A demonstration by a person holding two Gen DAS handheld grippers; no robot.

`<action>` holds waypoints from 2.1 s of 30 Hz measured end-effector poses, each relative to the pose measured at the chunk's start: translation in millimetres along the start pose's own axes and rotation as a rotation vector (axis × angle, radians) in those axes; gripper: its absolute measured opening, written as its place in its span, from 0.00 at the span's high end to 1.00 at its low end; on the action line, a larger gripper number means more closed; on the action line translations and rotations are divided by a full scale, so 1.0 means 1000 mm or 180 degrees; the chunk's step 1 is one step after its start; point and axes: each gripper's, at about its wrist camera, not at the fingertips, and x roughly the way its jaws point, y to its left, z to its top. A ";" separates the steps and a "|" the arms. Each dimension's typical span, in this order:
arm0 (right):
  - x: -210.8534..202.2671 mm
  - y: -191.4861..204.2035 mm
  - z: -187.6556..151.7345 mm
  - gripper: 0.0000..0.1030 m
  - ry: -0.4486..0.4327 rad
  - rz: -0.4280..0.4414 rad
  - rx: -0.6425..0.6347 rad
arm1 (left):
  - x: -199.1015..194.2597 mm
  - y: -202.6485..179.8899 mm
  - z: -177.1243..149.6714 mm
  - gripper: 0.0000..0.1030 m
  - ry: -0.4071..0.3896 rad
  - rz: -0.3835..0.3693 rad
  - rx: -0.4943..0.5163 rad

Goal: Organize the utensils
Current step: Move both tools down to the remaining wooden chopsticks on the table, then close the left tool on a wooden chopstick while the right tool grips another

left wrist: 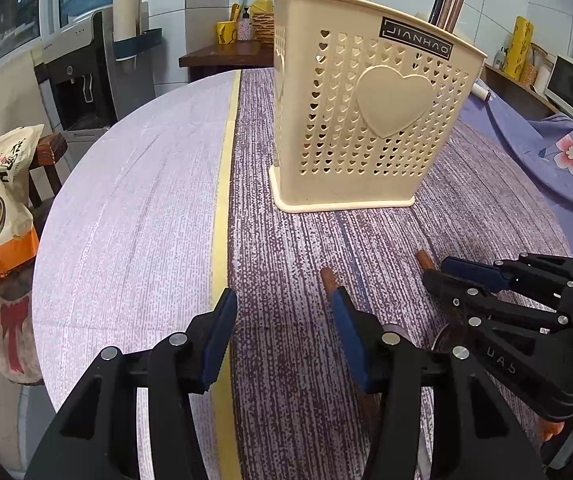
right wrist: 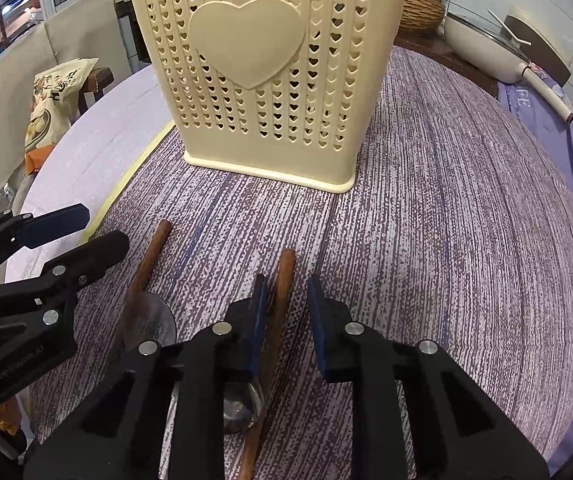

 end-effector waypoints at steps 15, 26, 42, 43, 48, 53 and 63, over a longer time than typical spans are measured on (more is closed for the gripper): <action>0.000 -0.014 -0.001 0.89 -0.0023 0.0056 0.0060 | 0.017 -0.025 0.003 0.59 0.0163 -0.0012 0.0228; 0.001 -0.011 0.000 0.89 -0.0043 0.0003 0.0047 | 0.021 -0.033 0.001 0.71 0.0183 0.0108 0.0344; 0.003 -0.007 0.002 0.90 -0.0045 -0.0018 0.0068 | 0.024 -0.037 0.005 0.90 0.0140 0.0080 0.0414; 0.003 -0.007 0.002 0.90 -0.0047 -0.0013 0.0074 | 0.025 -0.037 0.006 0.91 0.0138 0.0078 0.0415; 0.003 -0.008 0.002 0.90 -0.0055 -0.0005 0.0086 | 0.027 -0.035 0.009 0.91 0.0141 0.0076 0.0400; 0.004 -0.009 0.003 0.90 -0.0061 -0.0009 0.0085 | 0.029 -0.034 0.011 0.91 0.0116 0.0073 0.0391; 0.004 -0.014 0.002 0.91 -0.0124 0.0072 0.0135 | 0.029 -0.026 0.013 0.92 0.0073 -0.0077 0.0260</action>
